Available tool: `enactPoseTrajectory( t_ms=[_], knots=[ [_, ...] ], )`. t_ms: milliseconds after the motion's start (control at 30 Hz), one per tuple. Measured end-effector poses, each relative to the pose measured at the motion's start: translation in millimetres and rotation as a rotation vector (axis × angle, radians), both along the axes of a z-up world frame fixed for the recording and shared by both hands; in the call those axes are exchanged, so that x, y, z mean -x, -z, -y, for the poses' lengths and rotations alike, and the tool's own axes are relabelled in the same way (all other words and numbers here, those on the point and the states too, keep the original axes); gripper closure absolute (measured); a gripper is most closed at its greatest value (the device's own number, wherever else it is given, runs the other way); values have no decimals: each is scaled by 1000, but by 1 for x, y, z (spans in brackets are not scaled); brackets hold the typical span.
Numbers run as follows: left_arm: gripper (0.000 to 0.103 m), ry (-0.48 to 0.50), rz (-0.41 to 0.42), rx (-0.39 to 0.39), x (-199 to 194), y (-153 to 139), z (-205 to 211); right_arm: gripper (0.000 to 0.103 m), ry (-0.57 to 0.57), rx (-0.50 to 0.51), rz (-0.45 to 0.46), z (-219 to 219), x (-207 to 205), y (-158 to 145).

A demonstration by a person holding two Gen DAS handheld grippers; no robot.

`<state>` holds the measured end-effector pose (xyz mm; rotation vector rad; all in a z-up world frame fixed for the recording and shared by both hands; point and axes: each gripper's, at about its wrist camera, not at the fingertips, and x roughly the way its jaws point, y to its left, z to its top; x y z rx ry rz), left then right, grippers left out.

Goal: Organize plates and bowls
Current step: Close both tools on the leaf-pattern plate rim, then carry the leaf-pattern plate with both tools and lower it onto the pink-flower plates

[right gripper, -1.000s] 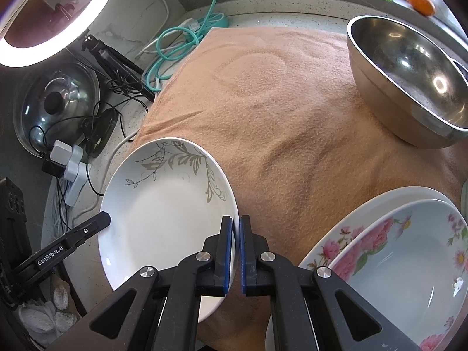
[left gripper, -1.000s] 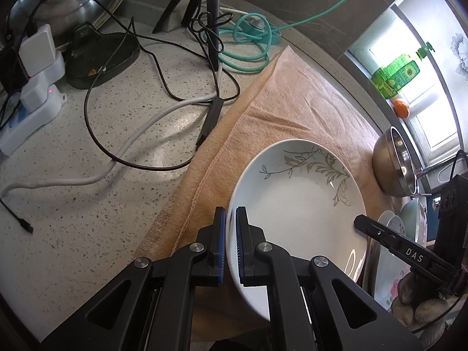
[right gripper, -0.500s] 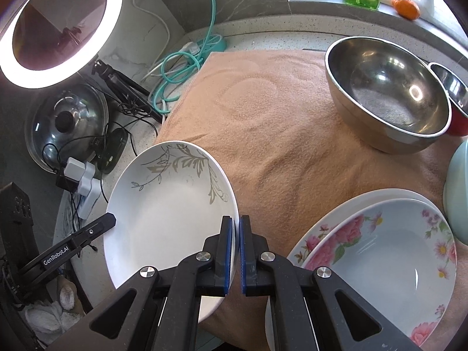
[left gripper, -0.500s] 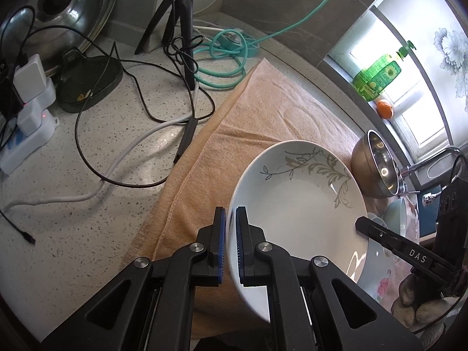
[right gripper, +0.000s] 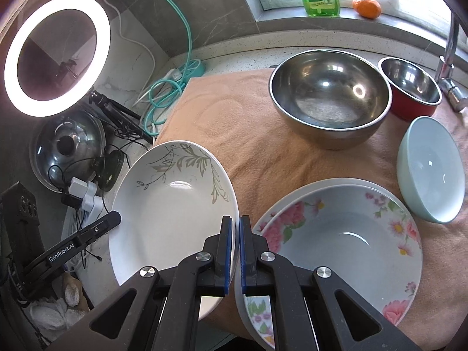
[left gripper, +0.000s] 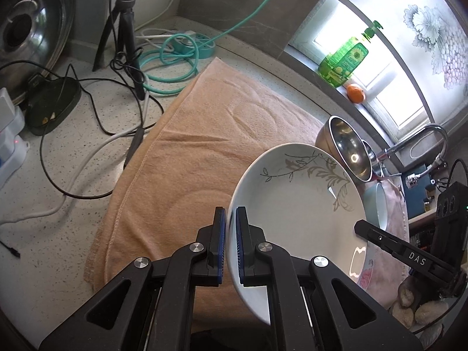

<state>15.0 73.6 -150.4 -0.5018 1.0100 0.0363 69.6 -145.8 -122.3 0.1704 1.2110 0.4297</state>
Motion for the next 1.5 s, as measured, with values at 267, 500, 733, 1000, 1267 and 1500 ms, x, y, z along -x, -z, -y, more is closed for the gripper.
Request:
enactPoseTrajectory(
  t_ms=[267, 500, 733, 1000, 1267, 1500],
  knots=[
    [98, 96, 11, 8, -13, -4, 34, 98, 91, 4, 3, 42, 7, -7],
    [98, 168, 2, 14, -21, -4, 59, 98, 156, 14, 4, 72, 19, -8],
    [98, 239, -7, 14, -26, -1, 83, 98, 219, 23, 0, 100, 30, -7],
    [98, 308, -24, 19, -32, 5, 110, 98, 289, 39, -18, 128, 42, -1],
    [98, 354, -40, 17, -37, 10, 128, 98, 336, 56, -29, 149, 49, 6],
    [98, 366, -53, 7, -40, 16, 133, 98, 359, 63, -47, 156, 50, 17]
  ],
)
